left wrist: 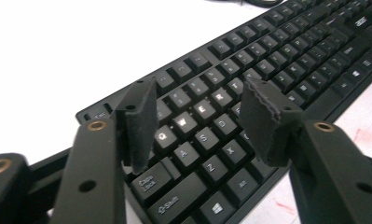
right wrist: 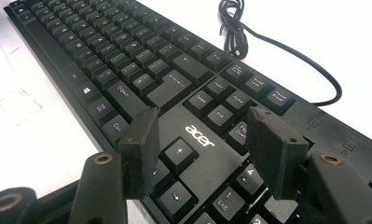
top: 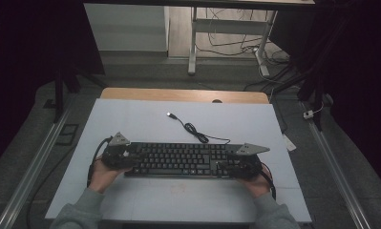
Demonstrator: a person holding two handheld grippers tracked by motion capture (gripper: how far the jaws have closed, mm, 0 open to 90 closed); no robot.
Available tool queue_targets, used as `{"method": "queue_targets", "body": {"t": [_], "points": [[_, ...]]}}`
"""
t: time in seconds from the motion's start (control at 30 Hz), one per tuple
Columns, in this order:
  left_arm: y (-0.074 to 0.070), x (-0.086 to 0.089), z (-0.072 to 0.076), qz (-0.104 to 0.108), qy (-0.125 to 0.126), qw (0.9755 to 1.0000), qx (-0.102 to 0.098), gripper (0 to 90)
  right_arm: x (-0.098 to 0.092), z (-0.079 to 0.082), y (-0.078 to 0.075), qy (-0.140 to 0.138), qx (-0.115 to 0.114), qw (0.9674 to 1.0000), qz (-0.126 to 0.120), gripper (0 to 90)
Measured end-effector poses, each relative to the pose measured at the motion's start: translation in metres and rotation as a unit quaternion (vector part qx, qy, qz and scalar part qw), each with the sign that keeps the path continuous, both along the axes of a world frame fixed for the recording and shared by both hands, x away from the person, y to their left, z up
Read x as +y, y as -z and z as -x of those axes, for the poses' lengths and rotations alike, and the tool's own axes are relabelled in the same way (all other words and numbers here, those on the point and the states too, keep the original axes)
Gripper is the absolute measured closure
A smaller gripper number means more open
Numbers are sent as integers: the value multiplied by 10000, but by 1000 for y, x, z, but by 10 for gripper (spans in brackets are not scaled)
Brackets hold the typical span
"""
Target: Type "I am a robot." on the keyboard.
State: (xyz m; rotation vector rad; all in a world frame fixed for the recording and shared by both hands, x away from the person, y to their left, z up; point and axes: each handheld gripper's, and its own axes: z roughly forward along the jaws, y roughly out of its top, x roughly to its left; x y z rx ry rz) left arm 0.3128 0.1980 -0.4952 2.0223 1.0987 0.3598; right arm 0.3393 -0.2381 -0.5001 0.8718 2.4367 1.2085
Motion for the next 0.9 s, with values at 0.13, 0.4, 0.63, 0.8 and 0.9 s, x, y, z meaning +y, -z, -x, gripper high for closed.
{"method": "queue_targets", "body": {"t": [0.13,0.4,0.63,0.8,0.9], "points": [[3,1,-1,-134,39,9999,50,549,0,0,1,-6,7,10000,-16,448],[8,2,-3,-345,111,9991,199,748,1,0,1,-13,6,10000,6,448],[15,-2,-6,-560,197,9975,373,884,1,0,1,-28,10,10000,-1,448],[18,-4,-7,-640,222,9969,409,888,0,0,1,-9,11,10000,-5,448],[18,-4,-7,-650,215,9968,402,888,0,0,1,-5,14,10000,-12,448]]}}
